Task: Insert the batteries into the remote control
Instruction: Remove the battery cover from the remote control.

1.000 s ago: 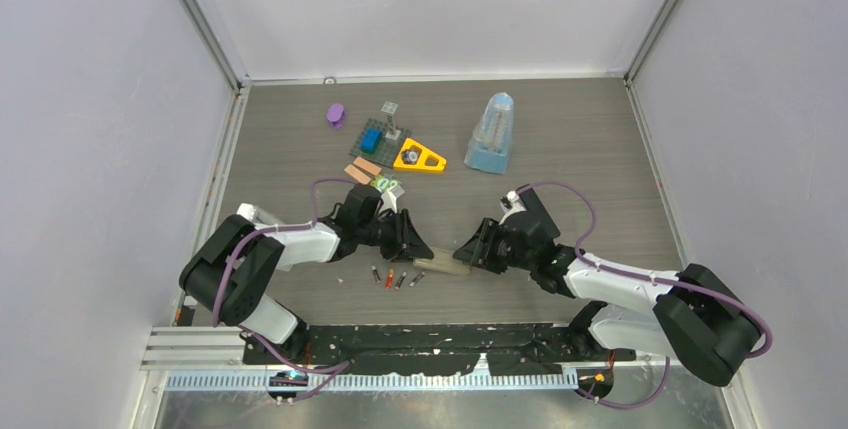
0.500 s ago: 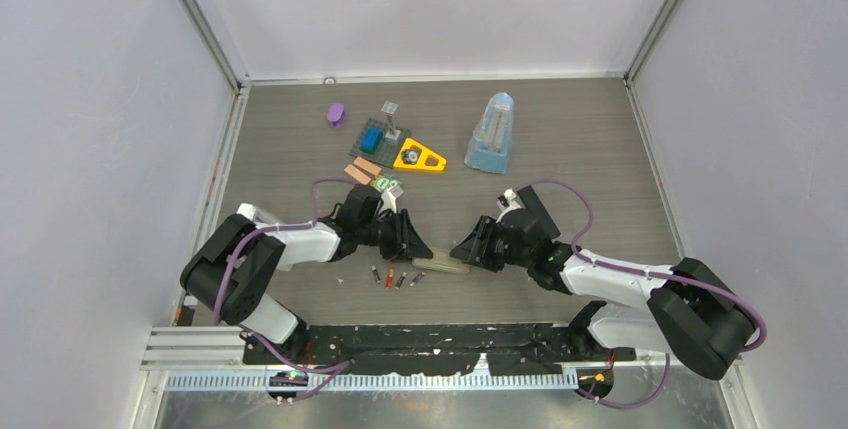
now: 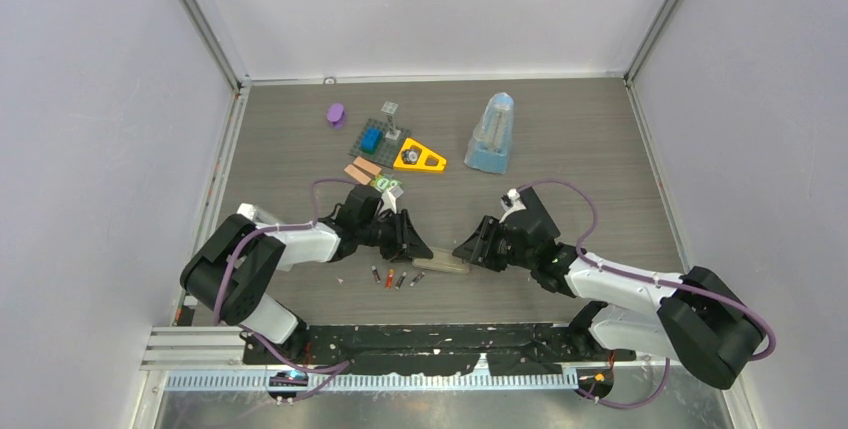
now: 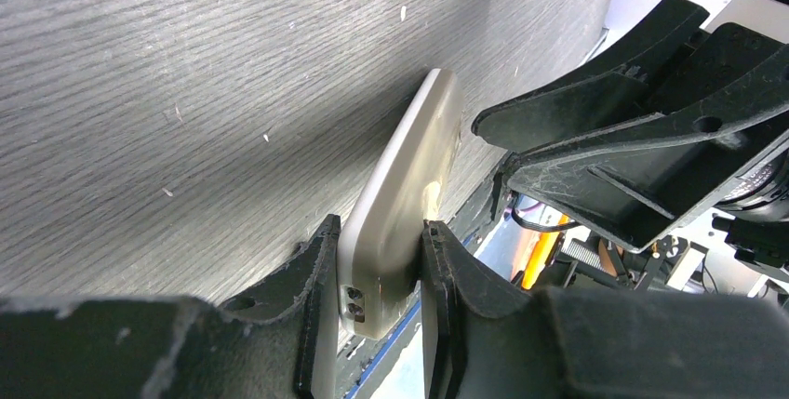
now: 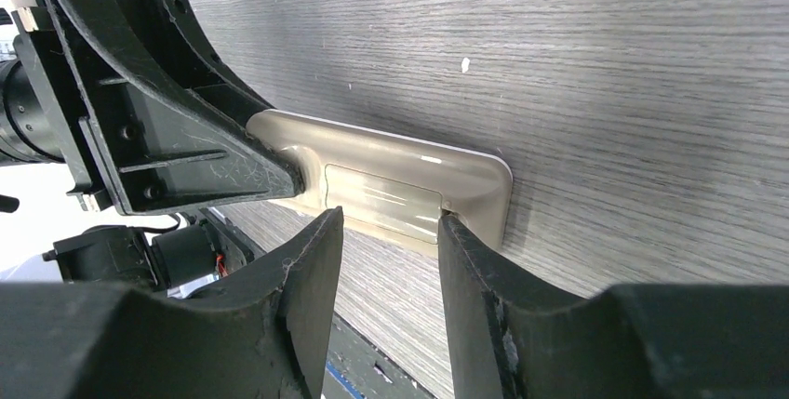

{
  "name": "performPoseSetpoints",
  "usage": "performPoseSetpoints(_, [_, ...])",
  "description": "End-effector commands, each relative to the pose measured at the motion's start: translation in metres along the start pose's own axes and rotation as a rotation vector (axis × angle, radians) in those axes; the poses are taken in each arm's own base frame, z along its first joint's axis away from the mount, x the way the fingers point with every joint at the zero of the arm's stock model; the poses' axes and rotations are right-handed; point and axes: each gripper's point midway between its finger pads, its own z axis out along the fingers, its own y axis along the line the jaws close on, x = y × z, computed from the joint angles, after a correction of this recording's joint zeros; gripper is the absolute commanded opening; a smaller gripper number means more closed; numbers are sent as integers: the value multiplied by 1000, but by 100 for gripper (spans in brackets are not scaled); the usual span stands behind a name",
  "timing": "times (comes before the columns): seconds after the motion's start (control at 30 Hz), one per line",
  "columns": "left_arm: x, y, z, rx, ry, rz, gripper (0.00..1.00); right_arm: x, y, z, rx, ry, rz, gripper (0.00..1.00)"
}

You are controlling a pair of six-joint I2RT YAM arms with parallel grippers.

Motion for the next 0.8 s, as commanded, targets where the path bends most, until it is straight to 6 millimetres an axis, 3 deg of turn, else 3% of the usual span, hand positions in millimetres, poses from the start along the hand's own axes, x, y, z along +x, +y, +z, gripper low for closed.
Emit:
performPoseSetpoints(0.0, [16,80,-2,-316,-24,-48,0,-1,0,3,0,-8,-15,48])
performPoseSetpoints(0.77, [15,81,-3,-320,-36,-54,0,2,-29,7,149,5,-1,46])
